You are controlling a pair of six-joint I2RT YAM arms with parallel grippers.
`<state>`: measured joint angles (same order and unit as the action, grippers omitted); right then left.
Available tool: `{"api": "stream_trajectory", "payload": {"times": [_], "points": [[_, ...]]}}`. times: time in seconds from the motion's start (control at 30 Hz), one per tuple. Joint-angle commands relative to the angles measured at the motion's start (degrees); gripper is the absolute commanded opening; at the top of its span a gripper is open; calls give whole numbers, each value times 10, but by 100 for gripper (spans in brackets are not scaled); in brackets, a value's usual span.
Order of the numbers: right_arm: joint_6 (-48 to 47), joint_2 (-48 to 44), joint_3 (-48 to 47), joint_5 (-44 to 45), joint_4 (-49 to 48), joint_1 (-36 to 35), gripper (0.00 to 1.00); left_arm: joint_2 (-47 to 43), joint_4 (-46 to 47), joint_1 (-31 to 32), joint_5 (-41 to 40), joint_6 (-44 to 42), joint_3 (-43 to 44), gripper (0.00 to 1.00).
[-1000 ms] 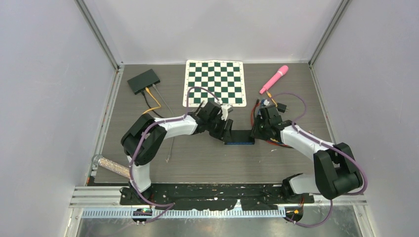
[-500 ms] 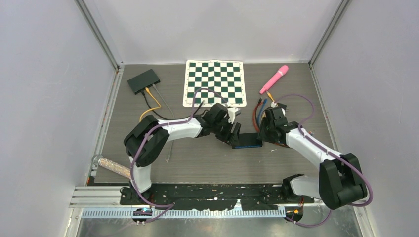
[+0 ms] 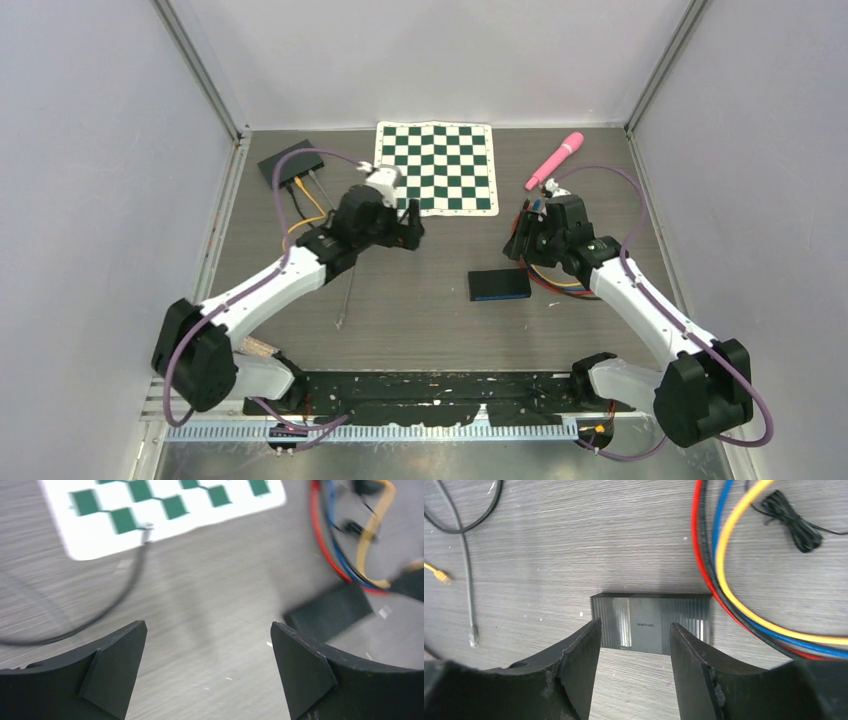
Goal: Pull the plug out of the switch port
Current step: Move the switch port to the center of the board.
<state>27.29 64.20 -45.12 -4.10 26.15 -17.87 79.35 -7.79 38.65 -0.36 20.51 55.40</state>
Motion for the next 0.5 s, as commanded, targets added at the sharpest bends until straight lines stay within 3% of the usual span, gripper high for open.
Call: {"api": "stream_trajectory", "payload": {"times": [0.0,0.2,0.47], "points": [[-15,34,-39,-58,-35,-24,60,-44,-88,-72,-155,1,-27,100],[-20,118,-99,-50,-16,-76,60,7,-155,-178,-135,66,-11,99],[-18,150,-105,-49,-5,-100,60,115,-205,-194,-173,125,47,100]]}}
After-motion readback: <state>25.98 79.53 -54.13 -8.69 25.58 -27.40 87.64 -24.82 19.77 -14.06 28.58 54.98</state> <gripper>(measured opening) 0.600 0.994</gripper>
